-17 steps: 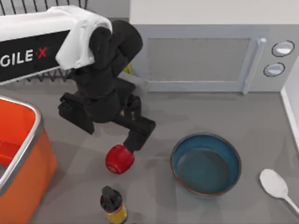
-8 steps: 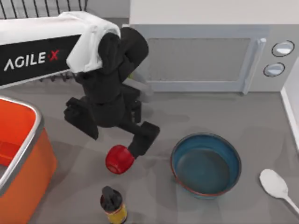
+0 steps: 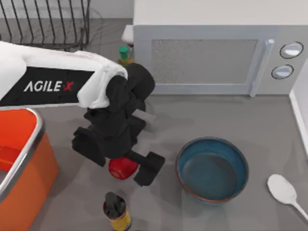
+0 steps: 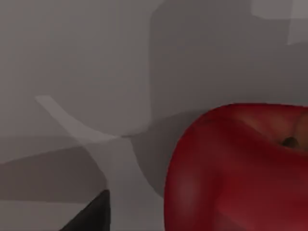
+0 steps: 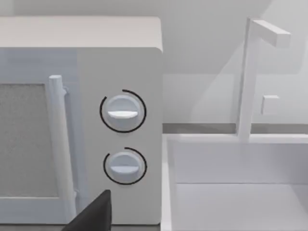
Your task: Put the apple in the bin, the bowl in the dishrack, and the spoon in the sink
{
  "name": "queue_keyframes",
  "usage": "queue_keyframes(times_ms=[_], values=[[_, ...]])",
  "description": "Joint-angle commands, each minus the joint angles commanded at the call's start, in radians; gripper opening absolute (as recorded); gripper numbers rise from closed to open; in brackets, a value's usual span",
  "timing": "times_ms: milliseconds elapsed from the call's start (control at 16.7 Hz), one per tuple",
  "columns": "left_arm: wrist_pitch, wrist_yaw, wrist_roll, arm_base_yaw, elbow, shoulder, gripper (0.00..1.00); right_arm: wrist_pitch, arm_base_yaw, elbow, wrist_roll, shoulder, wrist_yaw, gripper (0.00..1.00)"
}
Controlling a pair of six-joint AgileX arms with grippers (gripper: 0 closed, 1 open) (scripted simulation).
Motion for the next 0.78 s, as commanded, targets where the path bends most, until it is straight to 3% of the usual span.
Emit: queue_keyframes(times_ms=[540, 780], values=[[0.015, -0.001, 0.014, 0.014, 0.048, 0.062, 1.0, 0.0, 0.0, 0.0, 0.0, 0.0, 0.0, 1.0], [0.015, -0.001, 0.014, 0.014, 0.048, 0.062, 0.7, 0.0, 0.0, 0.0, 0.0, 0.0, 0.0, 1.0]])
